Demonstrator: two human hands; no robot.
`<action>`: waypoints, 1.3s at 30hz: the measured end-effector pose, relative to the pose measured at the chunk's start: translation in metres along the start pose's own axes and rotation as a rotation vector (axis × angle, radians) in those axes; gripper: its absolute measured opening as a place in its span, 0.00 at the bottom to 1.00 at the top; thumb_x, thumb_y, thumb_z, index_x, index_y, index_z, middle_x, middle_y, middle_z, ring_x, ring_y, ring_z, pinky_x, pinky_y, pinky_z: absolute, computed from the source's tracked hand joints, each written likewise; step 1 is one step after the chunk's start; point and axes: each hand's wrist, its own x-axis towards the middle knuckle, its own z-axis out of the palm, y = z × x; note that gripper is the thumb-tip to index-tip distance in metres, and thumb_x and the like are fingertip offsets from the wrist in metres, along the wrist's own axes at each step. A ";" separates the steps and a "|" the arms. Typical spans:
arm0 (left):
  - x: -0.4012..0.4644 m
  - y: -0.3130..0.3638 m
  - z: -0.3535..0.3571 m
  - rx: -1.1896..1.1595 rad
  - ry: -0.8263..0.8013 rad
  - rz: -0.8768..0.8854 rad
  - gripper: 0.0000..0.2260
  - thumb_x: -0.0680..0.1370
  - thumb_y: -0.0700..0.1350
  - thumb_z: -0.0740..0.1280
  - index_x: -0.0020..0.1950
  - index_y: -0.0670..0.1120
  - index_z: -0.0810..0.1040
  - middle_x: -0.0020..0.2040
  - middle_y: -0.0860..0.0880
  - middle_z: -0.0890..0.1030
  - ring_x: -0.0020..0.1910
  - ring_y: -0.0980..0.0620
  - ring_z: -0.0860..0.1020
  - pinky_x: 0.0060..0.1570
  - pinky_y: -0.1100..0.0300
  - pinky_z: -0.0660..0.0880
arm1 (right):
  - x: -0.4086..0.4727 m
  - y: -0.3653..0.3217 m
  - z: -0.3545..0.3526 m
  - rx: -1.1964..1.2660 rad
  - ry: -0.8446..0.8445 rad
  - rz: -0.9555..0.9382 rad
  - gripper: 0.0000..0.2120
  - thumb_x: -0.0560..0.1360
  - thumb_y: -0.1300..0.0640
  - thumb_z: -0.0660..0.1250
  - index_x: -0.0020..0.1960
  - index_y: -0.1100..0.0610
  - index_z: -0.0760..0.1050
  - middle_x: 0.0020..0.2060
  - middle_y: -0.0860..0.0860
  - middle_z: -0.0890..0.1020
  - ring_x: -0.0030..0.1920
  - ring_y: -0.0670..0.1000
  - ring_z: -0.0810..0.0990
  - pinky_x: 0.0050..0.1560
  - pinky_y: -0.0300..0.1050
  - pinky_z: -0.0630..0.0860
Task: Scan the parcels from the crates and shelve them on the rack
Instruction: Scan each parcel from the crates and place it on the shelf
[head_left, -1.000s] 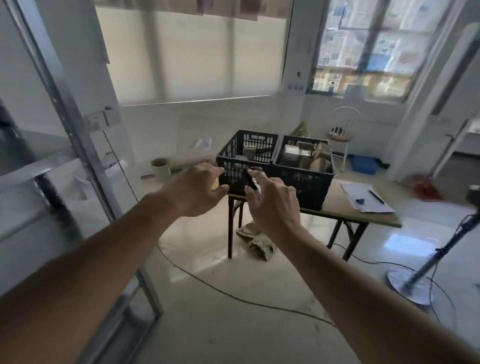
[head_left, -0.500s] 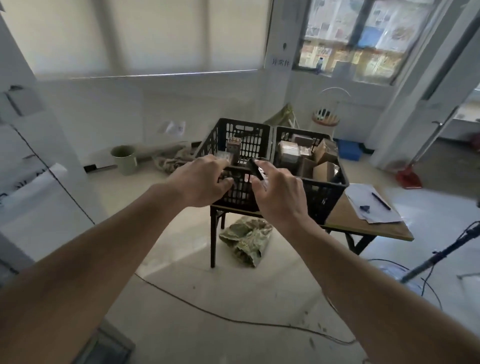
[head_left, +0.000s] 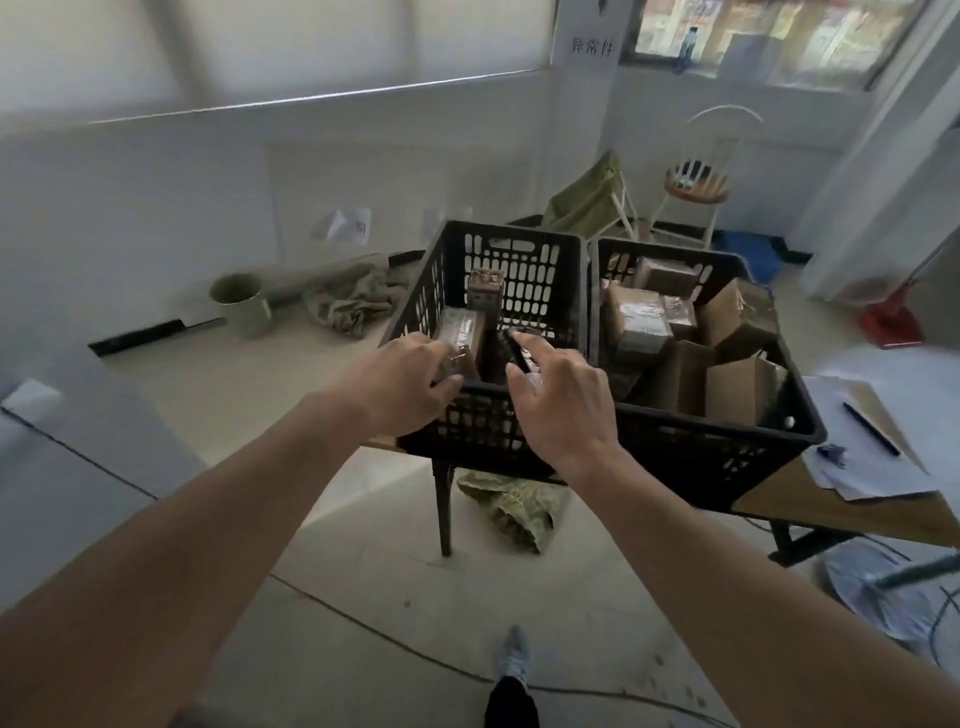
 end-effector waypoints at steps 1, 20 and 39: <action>0.021 -0.004 0.004 0.000 -0.017 -0.012 0.24 0.84 0.59 0.62 0.77 0.50 0.71 0.68 0.48 0.76 0.65 0.47 0.76 0.65 0.44 0.76 | 0.022 0.007 0.008 0.005 -0.014 0.001 0.24 0.86 0.42 0.60 0.82 0.43 0.67 0.69 0.57 0.80 0.68 0.62 0.78 0.69 0.59 0.75; 0.303 -0.093 0.091 -0.026 -0.319 -0.188 0.28 0.85 0.59 0.60 0.83 0.50 0.63 0.77 0.45 0.69 0.75 0.44 0.70 0.73 0.46 0.70 | 0.290 0.083 0.132 0.012 -0.302 0.157 0.24 0.87 0.42 0.57 0.82 0.41 0.64 0.68 0.53 0.79 0.68 0.59 0.76 0.69 0.57 0.72; 0.364 -0.127 0.173 -0.029 -0.490 -0.354 0.50 0.71 0.54 0.81 0.83 0.57 0.51 0.78 0.39 0.56 0.76 0.33 0.62 0.71 0.35 0.71 | 0.332 0.096 0.199 0.032 -0.329 0.359 0.23 0.87 0.43 0.60 0.81 0.39 0.66 0.68 0.54 0.79 0.68 0.62 0.75 0.65 0.60 0.78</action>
